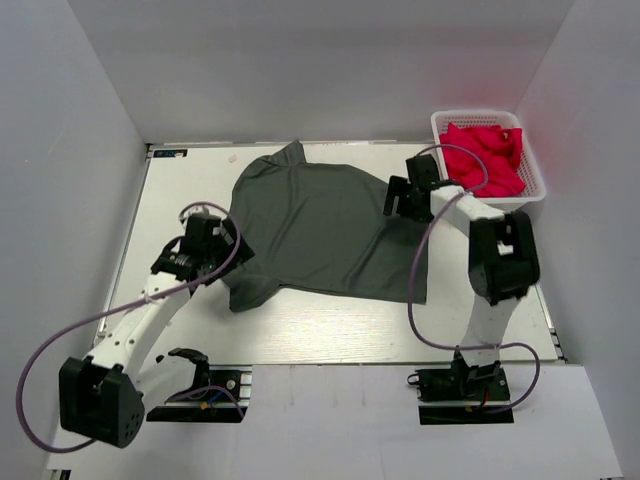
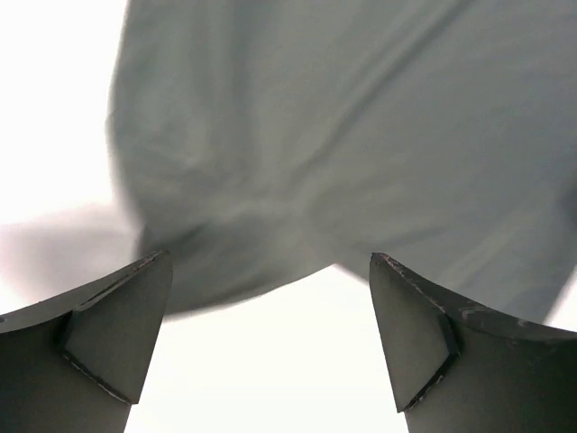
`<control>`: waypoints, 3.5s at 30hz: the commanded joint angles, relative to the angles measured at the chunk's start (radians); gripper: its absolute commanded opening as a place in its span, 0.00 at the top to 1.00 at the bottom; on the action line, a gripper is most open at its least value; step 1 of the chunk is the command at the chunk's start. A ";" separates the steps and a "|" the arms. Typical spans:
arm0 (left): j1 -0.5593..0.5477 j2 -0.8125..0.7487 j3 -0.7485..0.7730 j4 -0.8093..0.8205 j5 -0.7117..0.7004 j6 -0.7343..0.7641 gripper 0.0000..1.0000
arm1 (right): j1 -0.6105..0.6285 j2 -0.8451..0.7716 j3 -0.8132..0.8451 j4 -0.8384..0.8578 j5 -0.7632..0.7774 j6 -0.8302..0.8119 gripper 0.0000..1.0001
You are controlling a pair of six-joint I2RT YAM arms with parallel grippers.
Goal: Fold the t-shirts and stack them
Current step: Flatten out the tshirt
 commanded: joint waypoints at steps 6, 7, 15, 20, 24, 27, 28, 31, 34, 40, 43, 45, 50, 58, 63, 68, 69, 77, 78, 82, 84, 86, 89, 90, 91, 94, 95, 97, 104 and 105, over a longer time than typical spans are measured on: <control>0.001 -0.130 -0.240 -0.135 0.036 -0.124 0.08 | 0.027 -0.463 -0.360 0.092 0.004 -0.013 0.10; 0.001 -0.130 -0.260 -0.113 0.046 -0.136 0.10 | 0.028 -0.505 -0.404 0.091 0.007 0.011 0.10; 0.001 -0.049 -0.301 -0.072 -0.033 -0.147 0.33 | 0.027 -0.669 -0.596 0.028 -0.036 0.068 0.10; 0.001 -0.004 -0.311 0.022 -0.043 -0.138 0.48 | 0.024 -0.777 -0.650 -0.092 -0.035 0.080 0.10; 0.001 0.028 -0.320 0.074 -0.034 -0.101 0.72 | 0.025 -0.861 -0.700 -0.207 -0.042 0.102 0.10; 0.001 0.040 -0.320 0.095 -0.011 -0.079 1.00 | 0.027 -0.899 -0.736 -0.262 -0.039 0.134 0.10; 0.001 0.049 -0.320 0.096 0.000 -0.079 1.00 | 0.025 -0.907 -0.746 -0.271 -0.058 0.142 0.10; 0.001 0.028 -0.329 0.108 0.009 -0.053 1.00 | 0.025 -0.906 -0.792 -0.272 -0.085 0.174 0.10; 0.001 -0.027 -0.338 0.131 0.041 -0.030 1.00 | 0.028 -0.878 -0.837 -0.219 -0.090 0.192 0.10; 0.001 -0.113 -0.329 0.142 0.090 0.002 1.00 | 0.027 -0.835 -0.891 -0.081 -0.098 0.240 0.17; 0.001 -0.124 -0.300 0.131 0.102 0.002 1.00 | 0.025 -0.814 -0.891 -0.029 -0.073 0.249 0.20; 0.001 -0.124 -0.286 0.131 0.115 0.002 1.00 | 0.025 -0.800 -0.894 0.005 -0.081 0.254 0.27; 0.001 -0.144 -0.234 0.105 0.127 0.011 1.00 | 0.027 -0.792 -0.885 0.026 -0.105 0.254 0.99; 0.001 -0.193 -0.019 0.099 0.118 0.020 1.00 | 0.025 -0.958 -0.693 -0.014 -0.058 0.214 1.00; 0.001 -0.211 0.166 0.117 0.092 0.042 1.00 | 0.027 -1.042 -0.544 -0.008 -0.006 0.191 1.00; 0.001 -0.211 0.361 0.117 0.043 0.079 1.00 | 0.021 -1.067 -0.327 -0.001 0.046 0.171 1.00; 0.001 -0.211 0.422 0.117 0.034 0.088 1.00 | 0.024 -1.073 -0.275 -0.002 0.051 0.148 1.00; 0.010 -0.220 0.761 0.089 0.012 0.206 1.00 | 0.022 -1.070 0.135 -0.106 0.030 0.021 1.00; 0.010 -0.220 0.789 0.077 0.030 0.218 1.00 | 0.024 -1.071 0.161 -0.127 0.025 0.013 1.00; 0.019 -0.230 0.933 0.037 0.062 0.273 1.00 | 0.022 -1.114 0.298 -0.182 0.016 -0.019 1.00; 0.019 -0.230 1.018 0.027 0.072 0.284 1.00 | 0.022 -1.131 0.356 -0.201 -0.003 -0.030 1.00; 0.019 -0.239 1.102 0.014 0.072 0.313 1.00 | 0.022 -1.162 0.391 -0.216 -0.032 -0.044 1.00; 0.019 -0.239 1.183 0.014 0.072 0.341 1.00 | 0.019 -1.186 0.422 -0.238 -0.052 -0.050 1.00; 0.019 -0.227 1.200 0.014 0.072 0.341 1.00 | 0.022 -1.194 0.428 -0.236 -0.056 -0.053 1.00; 0.019 -0.211 1.217 0.004 0.072 0.341 1.00 | 0.021 -1.197 0.427 -0.235 -0.055 -0.049 1.00; 0.019 -0.175 1.219 0.013 0.104 0.350 1.00 | 0.019 -1.203 0.390 -0.201 -0.036 -0.050 1.00; 0.019 -0.162 1.208 0.013 0.115 0.350 1.00 | 0.021 -1.202 0.363 -0.193 -0.024 -0.049 1.00; 0.019 -0.130 1.172 0.023 0.115 0.359 1.00 | 0.022 -1.182 0.308 -0.164 -0.001 -0.044 1.00; 0.019 0.057 0.920 0.131 -0.022 0.431 1.00 | 0.021 -1.012 0.035 0.010 0.154 -0.018 1.00; 0.019 0.089 0.851 0.155 -0.043 0.459 1.00 | 0.021 -0.993 -0.026 0.029 0.165 -0.001 1.00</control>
